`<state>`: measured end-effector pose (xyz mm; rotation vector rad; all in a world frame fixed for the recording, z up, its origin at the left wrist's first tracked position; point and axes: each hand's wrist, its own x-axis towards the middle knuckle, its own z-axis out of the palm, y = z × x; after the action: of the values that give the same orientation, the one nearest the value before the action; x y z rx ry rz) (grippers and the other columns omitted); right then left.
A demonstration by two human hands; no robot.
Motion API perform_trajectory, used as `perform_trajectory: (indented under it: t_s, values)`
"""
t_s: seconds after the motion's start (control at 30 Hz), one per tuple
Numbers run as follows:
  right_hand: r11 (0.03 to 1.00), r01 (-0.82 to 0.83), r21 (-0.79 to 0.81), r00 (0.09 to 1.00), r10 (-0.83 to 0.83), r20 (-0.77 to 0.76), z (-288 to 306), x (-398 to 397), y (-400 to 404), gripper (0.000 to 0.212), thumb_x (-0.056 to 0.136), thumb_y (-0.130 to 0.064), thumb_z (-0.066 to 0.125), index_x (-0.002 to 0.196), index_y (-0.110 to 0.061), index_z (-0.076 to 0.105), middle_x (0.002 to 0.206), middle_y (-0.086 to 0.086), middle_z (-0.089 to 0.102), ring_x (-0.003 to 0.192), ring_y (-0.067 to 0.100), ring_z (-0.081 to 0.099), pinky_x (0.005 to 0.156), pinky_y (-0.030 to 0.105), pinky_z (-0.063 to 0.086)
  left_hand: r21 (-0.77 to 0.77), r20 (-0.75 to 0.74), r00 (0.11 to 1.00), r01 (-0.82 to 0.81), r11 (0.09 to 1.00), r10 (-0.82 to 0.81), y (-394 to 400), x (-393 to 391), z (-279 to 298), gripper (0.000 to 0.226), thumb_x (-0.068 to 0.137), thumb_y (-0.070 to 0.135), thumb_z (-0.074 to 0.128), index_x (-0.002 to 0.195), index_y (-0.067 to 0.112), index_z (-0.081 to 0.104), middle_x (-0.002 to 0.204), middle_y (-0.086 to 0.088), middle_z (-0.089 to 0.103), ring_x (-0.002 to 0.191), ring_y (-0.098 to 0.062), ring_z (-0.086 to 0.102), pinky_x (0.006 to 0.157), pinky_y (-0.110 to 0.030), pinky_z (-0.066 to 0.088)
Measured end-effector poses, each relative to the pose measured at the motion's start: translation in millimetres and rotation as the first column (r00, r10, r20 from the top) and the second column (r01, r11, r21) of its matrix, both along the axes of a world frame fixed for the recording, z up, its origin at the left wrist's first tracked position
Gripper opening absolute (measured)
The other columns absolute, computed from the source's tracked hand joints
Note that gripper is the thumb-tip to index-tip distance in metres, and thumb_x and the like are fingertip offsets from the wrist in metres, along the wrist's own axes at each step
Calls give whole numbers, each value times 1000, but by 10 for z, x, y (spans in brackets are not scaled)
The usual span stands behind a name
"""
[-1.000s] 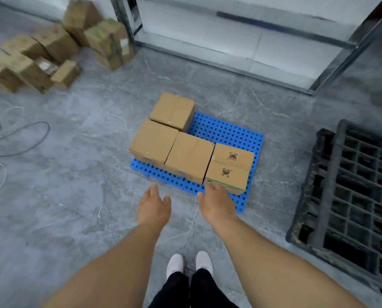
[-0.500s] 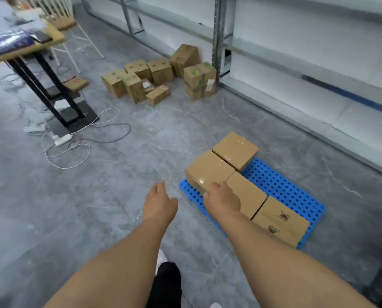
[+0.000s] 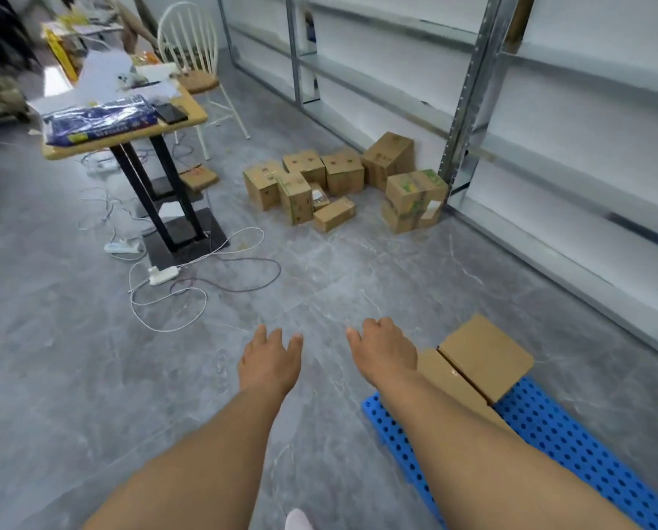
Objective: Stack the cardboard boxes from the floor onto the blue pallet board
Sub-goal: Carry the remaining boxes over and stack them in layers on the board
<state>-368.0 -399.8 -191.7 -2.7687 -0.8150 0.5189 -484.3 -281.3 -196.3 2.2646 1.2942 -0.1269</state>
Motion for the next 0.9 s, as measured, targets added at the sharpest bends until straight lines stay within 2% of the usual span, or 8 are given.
perform_trajectory:
  t_s: [0.13,0.33,0.53,0.67,0.8,0.9]
  values:
    - [1000,6,-17,1000,-6,9,-3,346,603,51,98,-47,28,127,-11,48,130,12,46,116,30,47,91,40,40,17,23,1000,20,1000,-20,625,405,13,59,96,50,29,145,18,28,157,-5,14,141,-27,20,113,-41,19]
    - [998,0,-55,999,-2,-35,-148,924,1259,52,97,-46,28,131,-10,44,132,12,44,119,29,46,94,40,38,-45,7,1000,9,999,-9,1274,995,-164,62,97,49,28,148,16,20,157,-6,12,143,-25,16,115,-41,16]
    - [1000,1,5,1000,-1,-8,-66,1923,2020,51,97,-47,28,132,-13,44,131,11,45,117,28,47,91,38,39,8,55,998,-39,999,39,2098,1917,-64,63,96,49,31,148,16,20,156,-5,16,142,-26,19,113,-41,18]
    - [1000,-7,28,1000,6,6,56,2604,2452,51,97,-47,28,129,-12,46,129,11,46,115,28,47,90,39,39,14,103,994,-40,999,39,2470,2626,53,63,96,46,34,148,14,18,154,-6,24,139,-27,25,112,-39,20]
    - [999,-42,18,999,42,17,57,3207,2853,54,97,-48,25,130,-11,45,130,12,46,115,29,47,89,40,40,29,107,992,-71,997,68,2759,3171,32,68,95,47,35,150,18,5,146,-12,38,133,-31,35,108,-43,28]
    - [998,-56,2,998,56,1,-10,3459,3067,50,98,-44,27,131,-10,44,131,12,45,117,29,46,90,40,39,10,95,991,-93,996,91,2960,3380,-12,72,94,44,39,150,19,0,144,-13,40,132,-32,37,107,-43,30]
